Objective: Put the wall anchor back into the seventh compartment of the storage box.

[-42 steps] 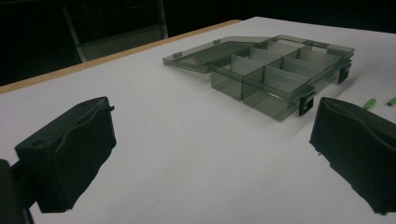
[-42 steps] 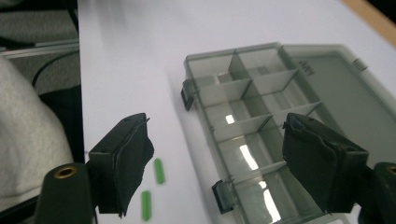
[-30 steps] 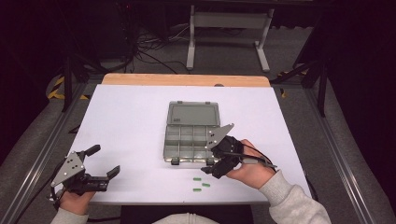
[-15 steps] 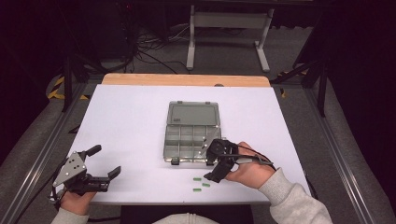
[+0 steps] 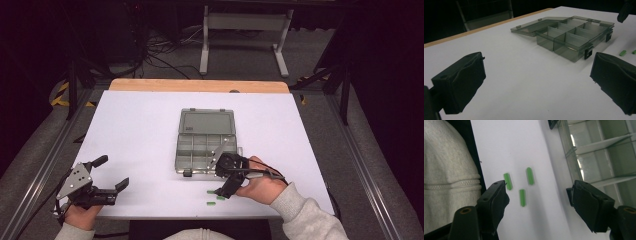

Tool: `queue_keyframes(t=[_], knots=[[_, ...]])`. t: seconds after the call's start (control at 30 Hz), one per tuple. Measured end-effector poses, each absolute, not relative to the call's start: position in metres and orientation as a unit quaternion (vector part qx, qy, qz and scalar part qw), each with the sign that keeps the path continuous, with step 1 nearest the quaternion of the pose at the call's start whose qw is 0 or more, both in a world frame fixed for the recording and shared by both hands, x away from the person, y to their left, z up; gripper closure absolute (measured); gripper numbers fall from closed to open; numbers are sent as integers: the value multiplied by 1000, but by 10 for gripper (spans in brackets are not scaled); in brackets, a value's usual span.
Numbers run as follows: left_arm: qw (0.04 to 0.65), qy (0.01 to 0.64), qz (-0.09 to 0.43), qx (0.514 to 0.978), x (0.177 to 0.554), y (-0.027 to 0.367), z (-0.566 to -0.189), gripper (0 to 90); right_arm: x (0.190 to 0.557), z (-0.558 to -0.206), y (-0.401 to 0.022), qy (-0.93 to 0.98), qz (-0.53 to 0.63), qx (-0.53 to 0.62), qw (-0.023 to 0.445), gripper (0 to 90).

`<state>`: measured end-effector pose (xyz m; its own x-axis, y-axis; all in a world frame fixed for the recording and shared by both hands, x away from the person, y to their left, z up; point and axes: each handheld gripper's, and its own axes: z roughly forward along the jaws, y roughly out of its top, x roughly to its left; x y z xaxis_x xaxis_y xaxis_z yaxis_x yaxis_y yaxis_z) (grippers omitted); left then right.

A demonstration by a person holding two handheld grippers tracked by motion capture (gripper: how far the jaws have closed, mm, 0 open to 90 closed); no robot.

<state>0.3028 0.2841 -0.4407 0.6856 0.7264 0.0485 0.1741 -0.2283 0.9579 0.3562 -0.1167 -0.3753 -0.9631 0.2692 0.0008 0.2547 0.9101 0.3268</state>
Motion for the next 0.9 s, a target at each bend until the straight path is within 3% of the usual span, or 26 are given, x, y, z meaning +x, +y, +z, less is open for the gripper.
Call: queue_keyframes(t=[0.9], knots=[[542,301,252,743,302,282,-442,3,358,-413,-87,980,162,117,-12,325]])
